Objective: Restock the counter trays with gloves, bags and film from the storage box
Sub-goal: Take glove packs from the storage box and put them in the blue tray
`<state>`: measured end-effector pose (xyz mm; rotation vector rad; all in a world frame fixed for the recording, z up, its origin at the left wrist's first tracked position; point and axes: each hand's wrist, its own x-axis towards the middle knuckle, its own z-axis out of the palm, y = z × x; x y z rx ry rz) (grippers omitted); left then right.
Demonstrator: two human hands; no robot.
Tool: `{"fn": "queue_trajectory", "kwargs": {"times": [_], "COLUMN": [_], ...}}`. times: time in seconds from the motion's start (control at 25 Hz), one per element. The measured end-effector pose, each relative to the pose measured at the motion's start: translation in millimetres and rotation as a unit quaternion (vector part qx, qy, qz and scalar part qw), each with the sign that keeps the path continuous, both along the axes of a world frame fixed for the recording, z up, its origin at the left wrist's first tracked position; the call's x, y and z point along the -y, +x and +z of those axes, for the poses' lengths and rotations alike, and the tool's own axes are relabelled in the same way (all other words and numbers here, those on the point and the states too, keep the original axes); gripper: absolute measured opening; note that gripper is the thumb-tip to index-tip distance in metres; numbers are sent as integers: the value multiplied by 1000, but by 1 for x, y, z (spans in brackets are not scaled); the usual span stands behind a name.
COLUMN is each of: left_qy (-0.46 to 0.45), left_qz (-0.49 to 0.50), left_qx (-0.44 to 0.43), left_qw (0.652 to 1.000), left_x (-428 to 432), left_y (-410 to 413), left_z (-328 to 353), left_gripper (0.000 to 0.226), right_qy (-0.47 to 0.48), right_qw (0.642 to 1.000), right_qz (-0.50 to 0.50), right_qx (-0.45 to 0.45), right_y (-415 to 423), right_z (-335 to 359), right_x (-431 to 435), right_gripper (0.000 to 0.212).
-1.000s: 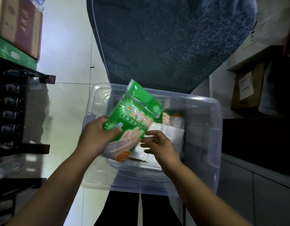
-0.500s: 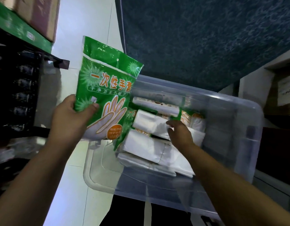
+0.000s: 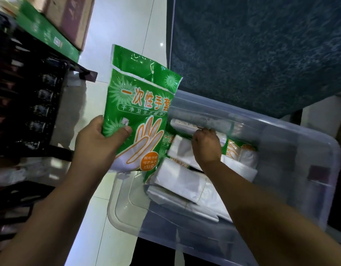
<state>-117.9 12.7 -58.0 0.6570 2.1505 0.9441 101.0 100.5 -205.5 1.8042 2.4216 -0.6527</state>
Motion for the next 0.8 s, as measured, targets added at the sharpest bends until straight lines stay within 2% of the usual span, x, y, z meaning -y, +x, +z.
{"fn": "queue_trajectory", "kwargs": {"times": [0.08,0.16,0.24,0.36,0.48,0.56,0.68,0.8], "left_qy": [-4,-7,-5,9,29,36,59,72], "left_qz": [-12,-24,-36,-50,-76,-98,-140,-198], "left_qx": [8,16,17,14,25,51,72,96], "left_qw": [1000,1000,999,999,996,993,986,973], "left_x": [2,2,2,0,-6,-12,-23,-34], "left_y": [1,0,1,3,12,20,38,58], "left_z": [5,13,26,50,84,106,137,169], "left_gripper": [20,17,5,12,7,2,5,11], "right_qy": [-59,-134,-151,-140,-71,15,129,183], "right_qw": [987,946,914,883,862,867,857,837], "right_qz": [-75,-154,-198,-230,-274,-281,-299,-324], "right_qx": [-132,-250,-320,-385,-421,-412,-401,-402], "right_y": [7,18,33,53,66,71,73,84], "right_z": [20,50,88,147,217,264,328,385], "right_x": [8,17,21,20,13,7,-4,-10], "right_gripper": [13,18,28,33,32,32,33,32]}}
